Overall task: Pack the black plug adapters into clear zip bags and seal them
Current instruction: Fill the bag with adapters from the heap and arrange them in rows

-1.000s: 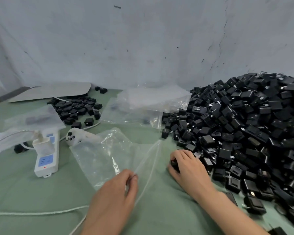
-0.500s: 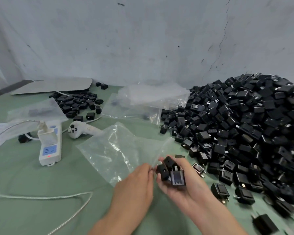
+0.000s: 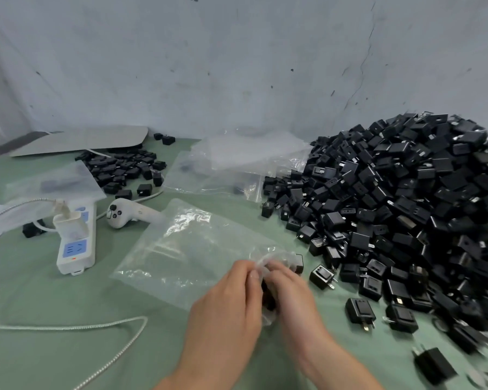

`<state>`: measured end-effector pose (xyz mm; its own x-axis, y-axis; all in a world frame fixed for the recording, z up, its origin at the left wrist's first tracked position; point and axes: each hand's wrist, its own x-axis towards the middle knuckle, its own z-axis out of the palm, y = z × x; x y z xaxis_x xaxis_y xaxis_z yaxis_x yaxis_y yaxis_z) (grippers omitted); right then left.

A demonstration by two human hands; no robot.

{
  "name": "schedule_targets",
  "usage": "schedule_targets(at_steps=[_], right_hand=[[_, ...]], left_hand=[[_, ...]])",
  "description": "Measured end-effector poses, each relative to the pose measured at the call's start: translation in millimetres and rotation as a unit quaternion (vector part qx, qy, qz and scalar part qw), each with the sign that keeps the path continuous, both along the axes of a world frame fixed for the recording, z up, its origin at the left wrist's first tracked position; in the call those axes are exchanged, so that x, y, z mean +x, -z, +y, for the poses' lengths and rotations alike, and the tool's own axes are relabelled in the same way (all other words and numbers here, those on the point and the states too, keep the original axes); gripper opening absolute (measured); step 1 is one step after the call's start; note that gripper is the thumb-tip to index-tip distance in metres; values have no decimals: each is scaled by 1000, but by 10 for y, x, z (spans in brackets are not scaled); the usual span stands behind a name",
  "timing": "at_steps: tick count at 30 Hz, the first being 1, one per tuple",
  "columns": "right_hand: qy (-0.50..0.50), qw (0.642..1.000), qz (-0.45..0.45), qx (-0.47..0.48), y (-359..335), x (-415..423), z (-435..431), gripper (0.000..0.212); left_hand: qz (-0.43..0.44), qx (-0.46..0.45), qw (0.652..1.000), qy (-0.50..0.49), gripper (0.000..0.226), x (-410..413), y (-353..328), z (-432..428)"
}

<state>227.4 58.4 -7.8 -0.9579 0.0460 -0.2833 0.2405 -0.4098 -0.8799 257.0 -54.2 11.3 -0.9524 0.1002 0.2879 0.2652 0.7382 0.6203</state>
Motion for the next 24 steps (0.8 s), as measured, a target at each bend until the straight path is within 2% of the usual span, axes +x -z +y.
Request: schedule_targets(at_steps=[1,2,3,4,5,6,8,12,16,17,18,19,21,22,24], right_hand=[[-46,995,38,83,-15,24,9,34],[-78,975,87,188,-4,31,44,39],[-86,934,146,314,9,31,106,42],[-67,871,201,443,23,30,183,41],[-32,807,241,538,43,21,266,37],[13,768,257,586,58,1,357,33],[69,741,248,620,92,-79,525,26],[-52,661,162,730,176,-321,646,39],[-63,632,142,759,131,-305,680,25],[-54,630,138,762,104,-242,711,24],[-51,655,135,742,70,-167,745,22],[-62,705,133,694,42,-91,766,24],[-146,814,128,548,-30,24,700,34],[-194,840,123,492,-29,42,641,35],[-233,858,144,435,1,65,522,26]], left_hand=[[-1,-25,1000,5,20,6,9,-8],[-5,-54,998,10,19,4,24,-19],[-13,-77,997,15,19,-3,45,-32],[-24,-89,996,19,19,-14,65,-47],[-35,-93,995,23,19,-29,82,-66],[-42,-93,995,24,19,-45,96,-87],[-45,-89,995,23,18,-65,113,-128],[-37,-87,995,18,25,-30,141,-153],[-21,-103,994,17,25,-37,183,-151],[-19,-102,995,14,25,-42,183,-159],[-16,-98,995,11,25,-49,179,-167],[-8,-95,995,9,26,-56,167,-175],[14,-99,995,23,28,-55,139,-176],[25,-105,993,43,29,-43,122,-162],[51,-131,985,99,29,-19,68,-126]])
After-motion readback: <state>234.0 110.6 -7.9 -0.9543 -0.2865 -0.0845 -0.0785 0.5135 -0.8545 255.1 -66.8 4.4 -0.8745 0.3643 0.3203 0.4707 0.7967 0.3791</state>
